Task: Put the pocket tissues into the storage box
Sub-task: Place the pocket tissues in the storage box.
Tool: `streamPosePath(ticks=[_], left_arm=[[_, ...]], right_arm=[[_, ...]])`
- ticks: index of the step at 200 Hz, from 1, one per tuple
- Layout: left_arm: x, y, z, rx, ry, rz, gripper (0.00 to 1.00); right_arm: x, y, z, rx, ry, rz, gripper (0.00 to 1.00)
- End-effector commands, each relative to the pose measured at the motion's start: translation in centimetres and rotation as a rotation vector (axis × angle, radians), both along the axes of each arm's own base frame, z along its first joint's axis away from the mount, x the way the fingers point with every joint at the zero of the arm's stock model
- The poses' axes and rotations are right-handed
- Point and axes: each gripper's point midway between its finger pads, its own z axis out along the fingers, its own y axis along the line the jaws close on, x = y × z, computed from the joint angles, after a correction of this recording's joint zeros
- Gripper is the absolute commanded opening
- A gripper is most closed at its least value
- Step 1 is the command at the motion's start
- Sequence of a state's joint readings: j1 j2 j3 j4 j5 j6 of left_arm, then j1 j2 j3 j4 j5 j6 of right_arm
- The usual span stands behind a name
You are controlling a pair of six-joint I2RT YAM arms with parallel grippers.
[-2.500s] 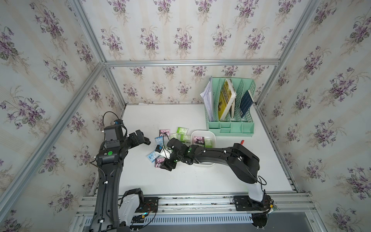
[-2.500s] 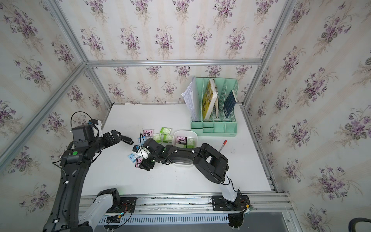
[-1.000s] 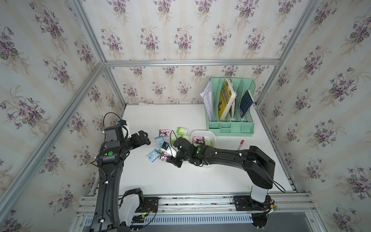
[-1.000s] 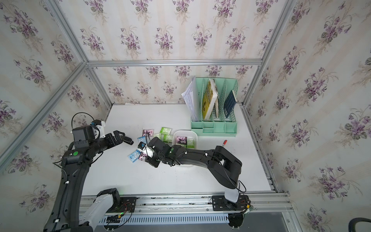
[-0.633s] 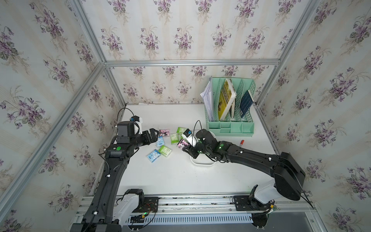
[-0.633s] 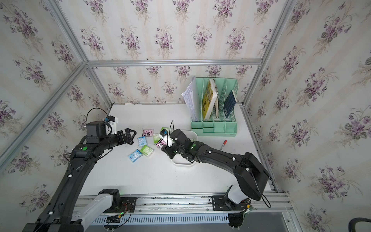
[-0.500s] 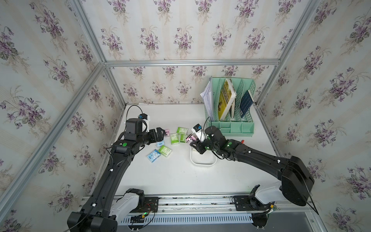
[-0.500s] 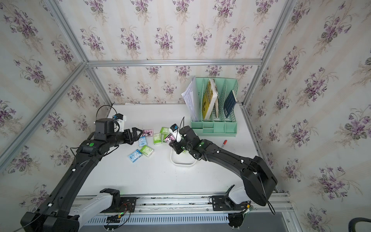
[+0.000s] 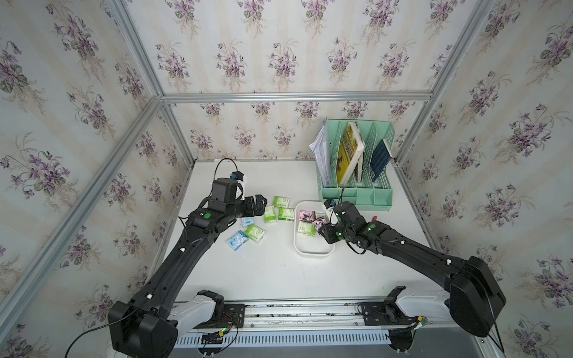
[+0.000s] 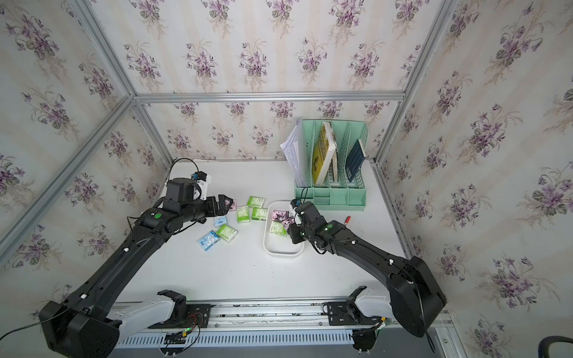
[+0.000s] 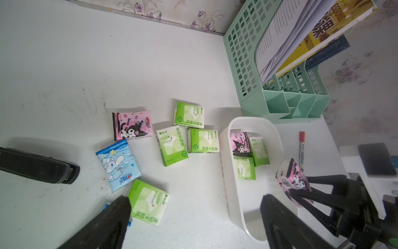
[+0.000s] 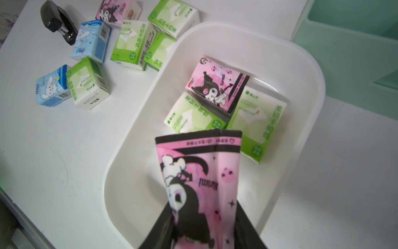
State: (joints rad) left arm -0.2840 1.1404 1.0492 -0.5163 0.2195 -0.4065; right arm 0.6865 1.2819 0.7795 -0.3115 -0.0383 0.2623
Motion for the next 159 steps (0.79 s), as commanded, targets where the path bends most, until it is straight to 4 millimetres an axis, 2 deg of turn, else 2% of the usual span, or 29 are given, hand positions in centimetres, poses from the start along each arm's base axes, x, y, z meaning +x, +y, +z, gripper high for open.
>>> streamPosePath(ticks=[1,91,112,134,159], left_arm=[[0.6,0.2,0.7,0.018,-0.04,0.006,0.99],[0.2,1.1,0.5,0.062,-0.038,0.032,0.99],[0.2,1.2,0.3,0.066,-0.035,0.036,0.99],[0.2,1.3,0.2,0.07,-0.033,0.037,0.99],[0.1,1.5,0.2,0.079,-0.036,0.041,0.99]], right_arm=[[-0.5,-1.8,-1.2,-0.05,0.035,-0.078,0.3],[0.2,-0.8,-3.0,-0.089,0.085,-0.076,0.32],[0.4,-0.5,-3.0,-0.089,0.089,-0.077,0.39],[0.6,-0.1,-2.7,-0.09,0.09,-0.075,0.55],[0.8,0.0,-2.2,-0.086,0.082,-0.077,0.64]])
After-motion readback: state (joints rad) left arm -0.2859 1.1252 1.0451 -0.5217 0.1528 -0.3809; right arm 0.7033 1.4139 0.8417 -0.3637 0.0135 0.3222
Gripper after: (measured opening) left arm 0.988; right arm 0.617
